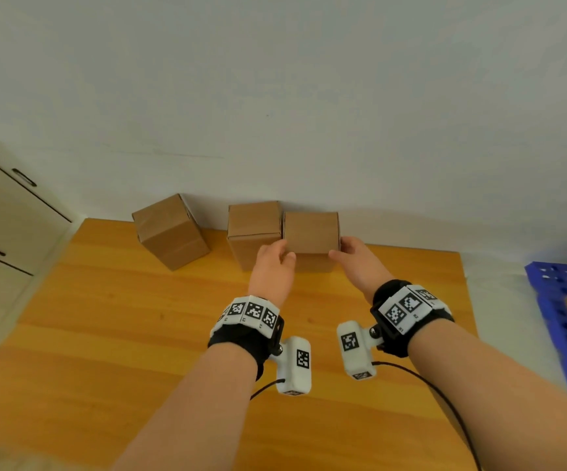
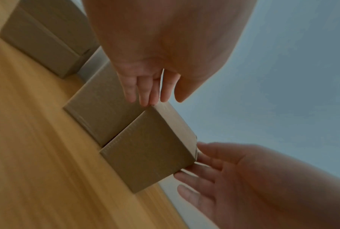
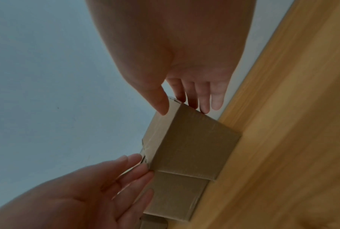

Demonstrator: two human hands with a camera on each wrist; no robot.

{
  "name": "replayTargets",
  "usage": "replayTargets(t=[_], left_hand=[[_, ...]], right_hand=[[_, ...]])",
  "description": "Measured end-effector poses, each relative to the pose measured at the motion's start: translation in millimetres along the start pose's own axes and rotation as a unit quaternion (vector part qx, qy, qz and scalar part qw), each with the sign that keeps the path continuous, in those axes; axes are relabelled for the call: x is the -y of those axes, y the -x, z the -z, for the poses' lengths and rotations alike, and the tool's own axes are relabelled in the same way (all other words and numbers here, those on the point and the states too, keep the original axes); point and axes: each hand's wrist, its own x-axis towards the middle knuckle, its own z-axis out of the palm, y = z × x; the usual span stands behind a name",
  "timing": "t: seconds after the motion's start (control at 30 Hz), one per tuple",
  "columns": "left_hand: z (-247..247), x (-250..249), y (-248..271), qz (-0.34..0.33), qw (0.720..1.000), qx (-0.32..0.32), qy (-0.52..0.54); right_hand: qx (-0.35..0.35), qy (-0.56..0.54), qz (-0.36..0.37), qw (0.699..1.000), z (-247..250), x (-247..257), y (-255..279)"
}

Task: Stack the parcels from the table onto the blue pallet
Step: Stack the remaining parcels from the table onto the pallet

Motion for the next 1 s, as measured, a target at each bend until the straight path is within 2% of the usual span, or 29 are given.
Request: replayTargets(t=[0.17,0.5,0.77,0.87,1.0], left_hand=[[-5.7,6.0,18.1,0.055,0.996,0.003,0.066],[-50.7,21.0,85.9,0.176,0.978,0.072,0.091],[-83.2,54.8,134.2,0.225,0.966,0.115,0.049],[-89.6,64.6,137.8,0.232,0.966,0.107,0.035],[-95.2,61.4,138.6,0.207,0.973,0.105,0.010]], right_hand=[[-0.001,-0.019,-0.011,1.000,4.5,-19.3,18.1],[0.049,-0.030,-0.057,0.997,13.8,-87.8,66.2],[0.093,-0.034,-0.141,0.985,12.7,-146.7,105.4],[0.089,-0.032,-0.138,0.986,13.3,-156.3,109.6],[0.095,-0.015,-0.116,0.989,11.4,-154.3,110.9]])
